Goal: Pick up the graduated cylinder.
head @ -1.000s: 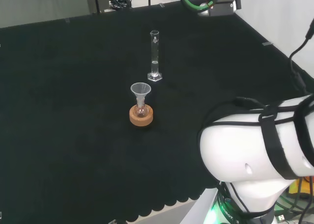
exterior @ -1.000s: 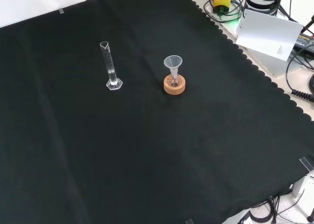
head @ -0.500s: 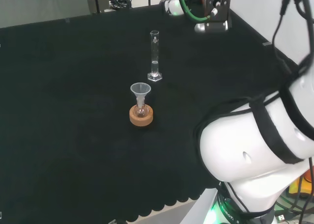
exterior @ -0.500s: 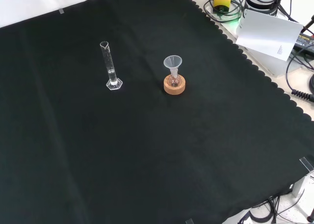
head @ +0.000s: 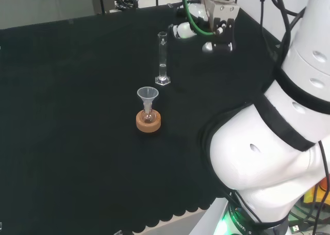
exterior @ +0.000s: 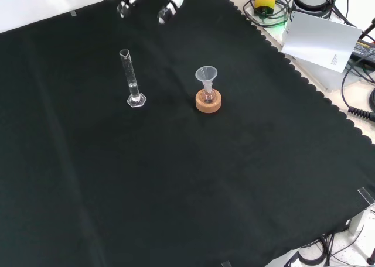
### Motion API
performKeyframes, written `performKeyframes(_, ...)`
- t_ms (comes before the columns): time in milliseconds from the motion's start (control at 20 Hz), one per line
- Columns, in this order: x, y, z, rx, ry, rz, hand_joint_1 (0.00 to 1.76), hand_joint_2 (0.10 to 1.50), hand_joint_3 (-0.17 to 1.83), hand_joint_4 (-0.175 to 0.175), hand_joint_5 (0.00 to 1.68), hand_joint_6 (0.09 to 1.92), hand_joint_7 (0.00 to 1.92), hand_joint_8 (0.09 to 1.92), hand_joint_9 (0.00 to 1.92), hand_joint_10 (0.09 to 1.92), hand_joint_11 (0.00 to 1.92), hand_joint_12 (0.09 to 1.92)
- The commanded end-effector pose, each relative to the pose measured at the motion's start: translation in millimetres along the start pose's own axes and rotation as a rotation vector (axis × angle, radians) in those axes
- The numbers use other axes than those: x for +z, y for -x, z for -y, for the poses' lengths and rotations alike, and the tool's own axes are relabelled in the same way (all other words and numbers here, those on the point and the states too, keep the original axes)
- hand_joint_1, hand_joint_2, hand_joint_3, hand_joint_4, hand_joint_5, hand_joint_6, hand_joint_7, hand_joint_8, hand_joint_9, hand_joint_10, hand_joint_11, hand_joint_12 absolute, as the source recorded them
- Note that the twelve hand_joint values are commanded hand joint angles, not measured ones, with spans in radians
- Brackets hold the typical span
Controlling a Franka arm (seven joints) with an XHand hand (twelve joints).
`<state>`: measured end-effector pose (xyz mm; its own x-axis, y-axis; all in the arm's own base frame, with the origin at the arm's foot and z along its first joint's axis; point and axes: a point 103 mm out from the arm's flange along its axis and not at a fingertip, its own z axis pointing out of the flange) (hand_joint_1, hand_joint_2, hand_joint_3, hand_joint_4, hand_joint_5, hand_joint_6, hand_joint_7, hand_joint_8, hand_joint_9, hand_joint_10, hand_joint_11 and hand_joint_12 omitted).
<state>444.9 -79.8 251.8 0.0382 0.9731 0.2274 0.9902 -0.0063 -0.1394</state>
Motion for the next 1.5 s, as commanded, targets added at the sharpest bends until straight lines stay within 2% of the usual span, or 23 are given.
performKeyframes(50,19.0,22.1,-65.4,-0.056,0.117,-0.117,0.45,1.03,0.27,-0.039,0.27,0.09,0.12,0.59,0.30,0.64,0.16,1.36)
performKeyframes(700,55.9,42.1,-96.3,-0.059,0.105,-0.218,0.56,0.97,0.27,-0.039,0.24,0.09,0.10,0.60,0.30,0.64,0.17,1.36)
performKeyframes(1000,72.4,45.9,-103.1,-0.079,0.149,-0.268,0.66,0.90,0.27,-0.045,0.24,0.09,0.12,0.62,0.32,0.64,0.18,1.36)
performKeyframes(1350,89.8,53.8,-109.9,-0.164,0.181,-0.372,0.80,0.75,0.48,-0.051,0.30,0.09,0.18,0.63,0.43,0.60,0.25,1.34)
performKeyframes(1500,97.6,54.2,-111.3,-0.193,0.178,-0.384,0.82,0.72,0.52,-0.052,0.32,0.09,0.21,0.63,0.48,0.59,0.30,1.33)
